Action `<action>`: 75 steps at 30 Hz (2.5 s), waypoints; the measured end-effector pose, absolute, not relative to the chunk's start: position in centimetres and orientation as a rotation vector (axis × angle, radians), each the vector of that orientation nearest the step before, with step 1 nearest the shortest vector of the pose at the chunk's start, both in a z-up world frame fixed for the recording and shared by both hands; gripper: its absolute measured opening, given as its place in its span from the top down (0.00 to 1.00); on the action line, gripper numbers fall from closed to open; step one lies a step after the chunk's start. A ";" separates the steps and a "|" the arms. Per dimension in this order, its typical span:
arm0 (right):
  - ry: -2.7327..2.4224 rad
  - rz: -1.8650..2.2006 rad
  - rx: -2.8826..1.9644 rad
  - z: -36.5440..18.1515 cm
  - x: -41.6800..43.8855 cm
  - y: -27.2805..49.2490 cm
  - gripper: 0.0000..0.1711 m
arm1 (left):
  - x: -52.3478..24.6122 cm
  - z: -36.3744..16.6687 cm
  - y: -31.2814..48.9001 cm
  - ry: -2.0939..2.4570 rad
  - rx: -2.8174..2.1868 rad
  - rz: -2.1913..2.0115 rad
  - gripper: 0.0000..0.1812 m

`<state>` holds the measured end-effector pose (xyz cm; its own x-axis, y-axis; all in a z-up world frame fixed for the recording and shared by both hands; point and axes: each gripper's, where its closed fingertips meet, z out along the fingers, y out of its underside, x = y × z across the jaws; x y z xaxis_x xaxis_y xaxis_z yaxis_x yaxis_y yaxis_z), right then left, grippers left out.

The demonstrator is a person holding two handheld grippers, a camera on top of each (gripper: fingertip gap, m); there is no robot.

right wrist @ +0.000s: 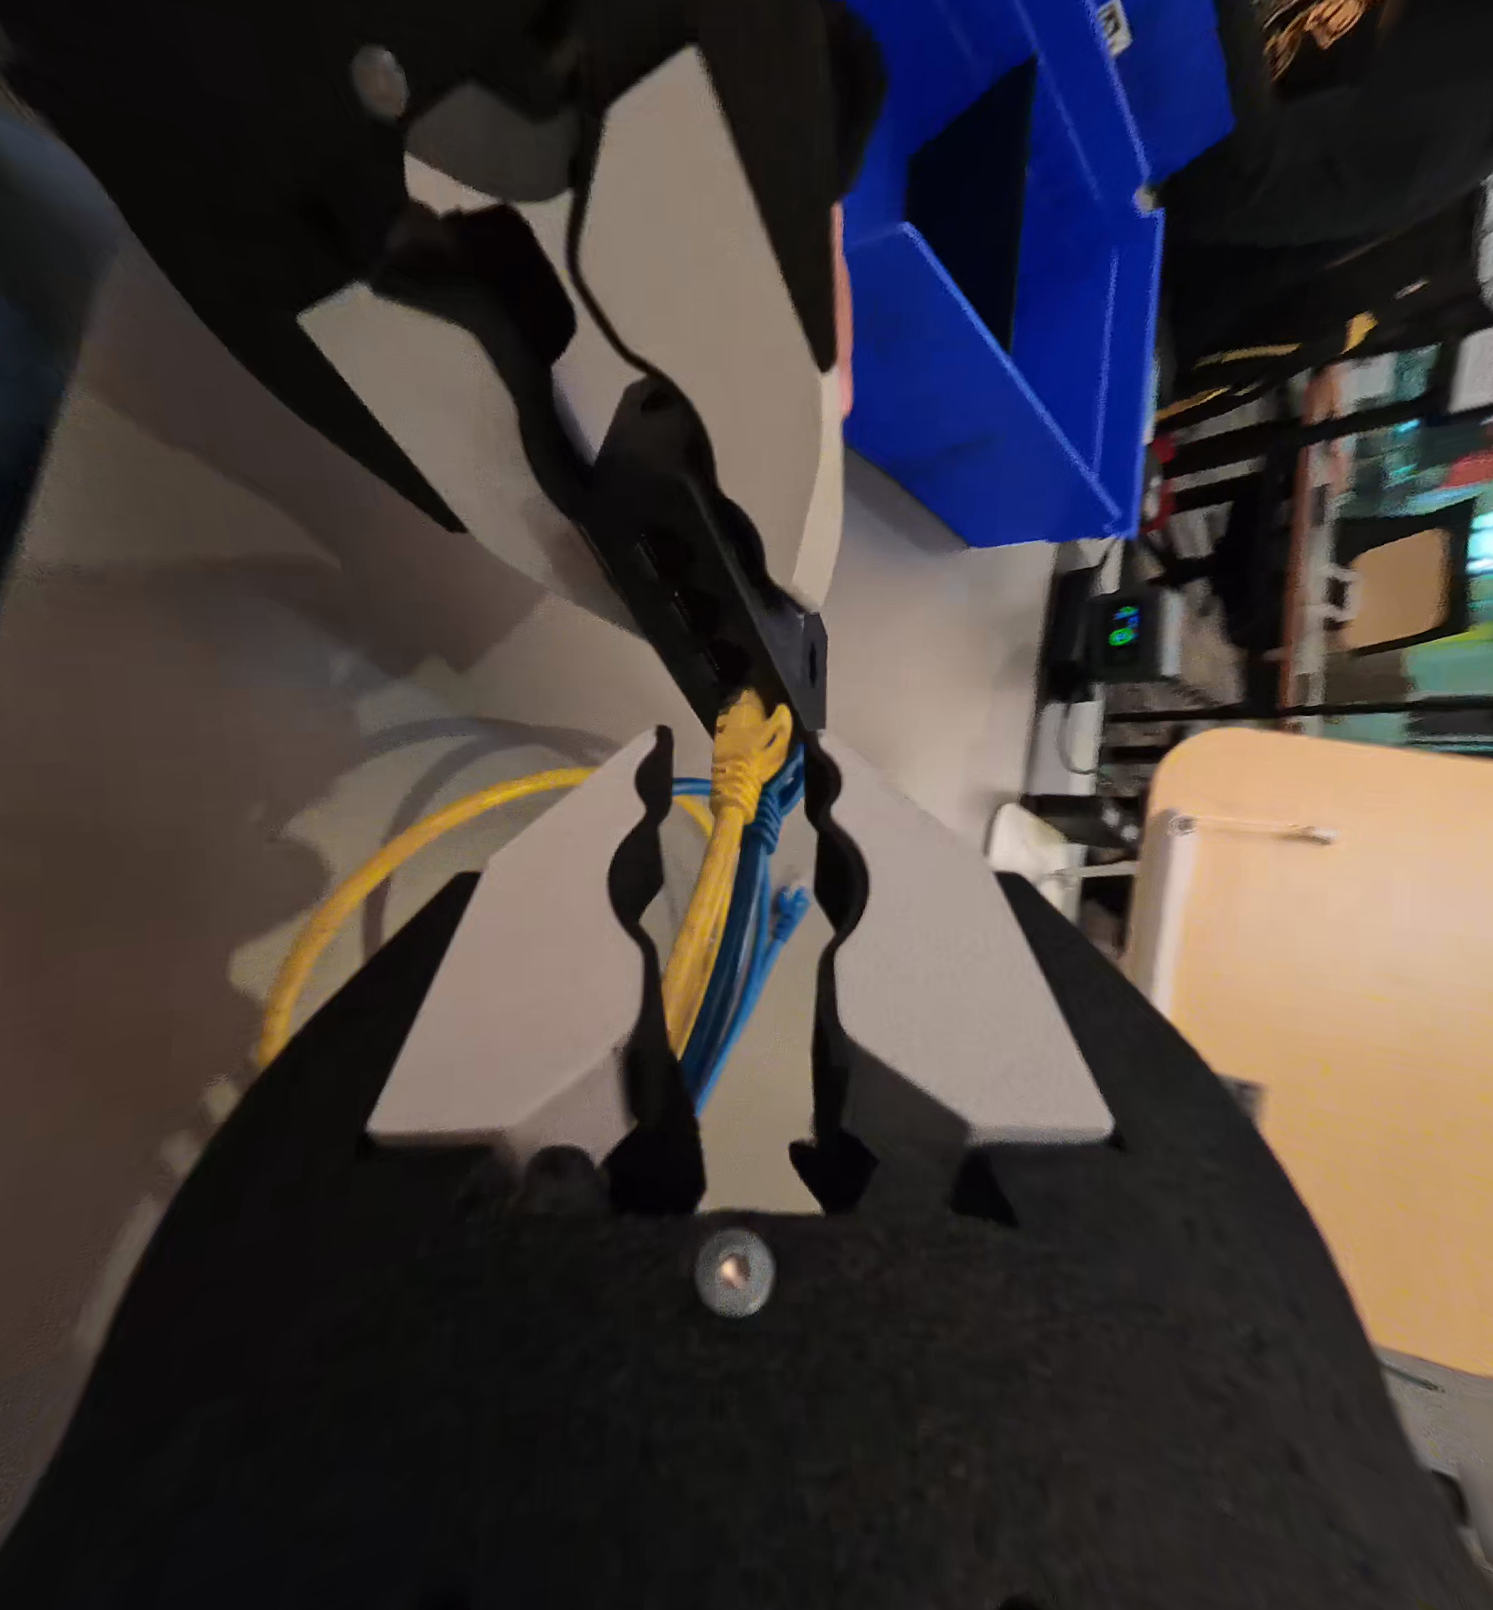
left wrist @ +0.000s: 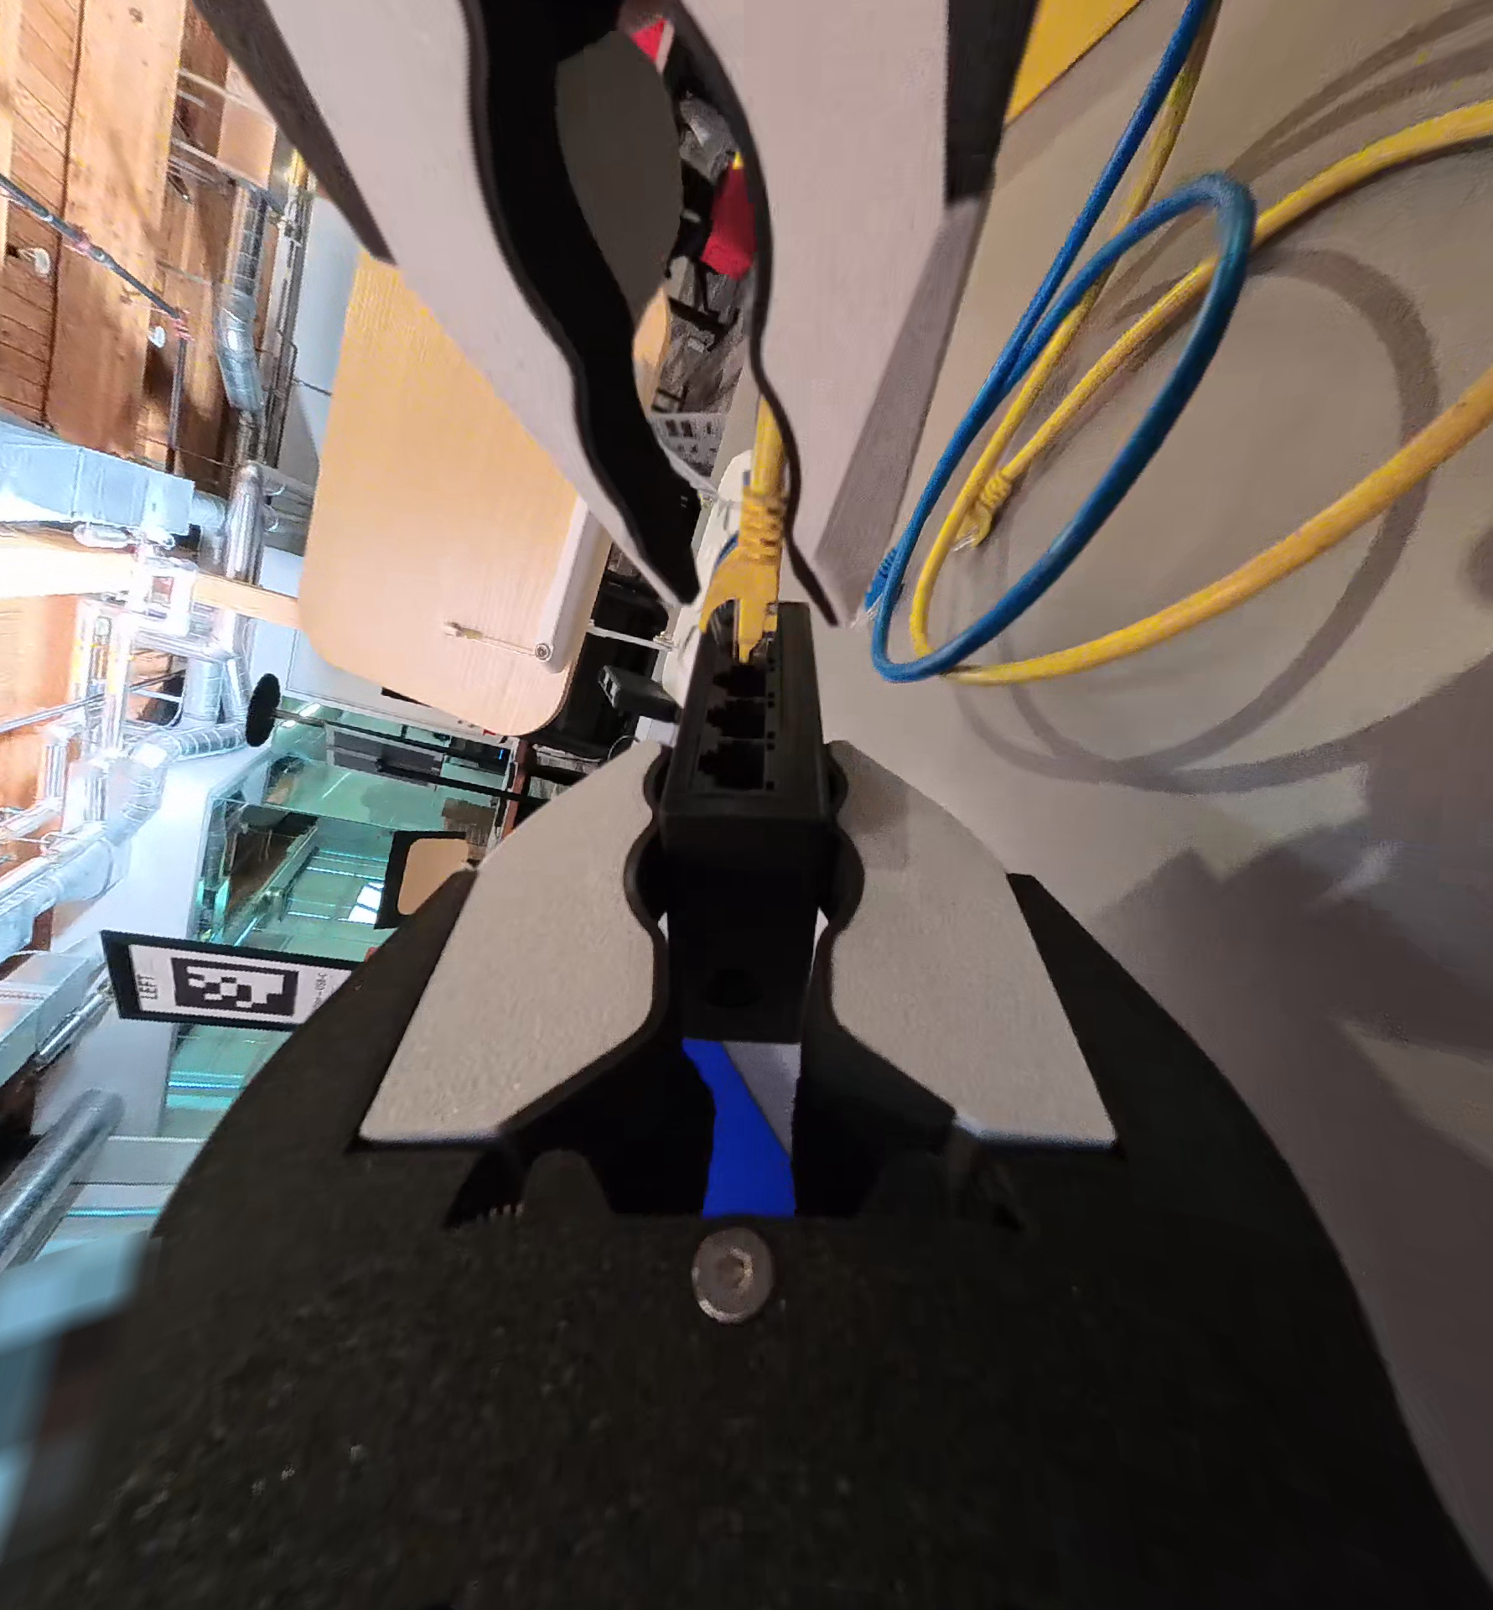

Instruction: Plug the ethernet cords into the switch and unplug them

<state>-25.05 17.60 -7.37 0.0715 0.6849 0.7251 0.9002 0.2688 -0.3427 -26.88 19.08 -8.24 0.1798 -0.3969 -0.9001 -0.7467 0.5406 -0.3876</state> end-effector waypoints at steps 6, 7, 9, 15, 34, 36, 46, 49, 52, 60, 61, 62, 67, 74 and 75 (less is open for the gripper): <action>-1.655 -0.504 -1.325 -7.0 -25.9 18.0 0.91 | -27.4 -8.0 18.8 1.435 -1.056 0.324 0.84; -1.660 -0.517 -1.317 -7.1 -25.9 18.0 0.91 | -27.4 -8.1 18.8 1.439 -1.051 0.333 0.82; -1.670 -0.526 -1.317 -7.4 -25.9 17.9 0.91 | -27.2 -8.2 18.6 1.449 -1.040 0.340 0.84; -1.703 -0.603 -1.241 -7.5 -25.8 17.8 0.91 | -27.1 -8.2 18.4 1.459 -1.032 0.344 0.82; -1.791 -0.663 -1.180 -8.3 -26.1 16.9 0.92 | -26.5 -9.9 18.7 1.397 -1.094 0.279 0.79; -1.784 -0.620 -1.179 -8.0 -26.2 16.8 0.93 | -26.3 -9.3 18.4 1.385 -1.062 0.253 0.80; -1.809 -0.542 -1.207 -8.5 -25.4 16.0 0.93 | -25.8 -10.0 18.0 1.445 -1.085 0.221 0.80; -1.818 -0.531 -1.202 -8.6 -25.4 15.9 0.93 | -25.7 -10.1 17.9 1.458 -1.091 0.227 0.80; -1.763 -0.465 -1.235 -8.6 -25.5 16.0 0.92 | -25.8 -10.0 18.1 1.450 -1.087 0.237 0.81; -1.417 -0.173 -1.444 -4.4 -24.7 15.2 0.91 | -27.8 -8.0 19.9 1.344 -1.012 0.428 0.80; -1.353 -0.057 -1.530 -4.4 -24.8 15.0 0.87 | -28.0 -7.7 20.0 1.334 -0.994 0.447 0.81; -1.296 0.058 -1.597 -4.7 -25.0 14.8 0.86 | -28.1 -7.5 20.0 1.327 -0.981 0.465 0.81; -1.143 0.160 -1.737 -6.6 -24.7 16.0 0.94 | -27.9 -7.5 19.6 1.330 -0.943 0.529 0.81; -1.010 0.311 -1.786 -7.2 -25.0 16.2 0.95 | -27.9 -7.6 19.7 1.330 -0.954 0.552 0.81; -1.003 0.357 -1.799 -7.3 -25.0 16.2 0.95 | -27.9 -7.8 19.8 1.335 -0.961 0.545 0.81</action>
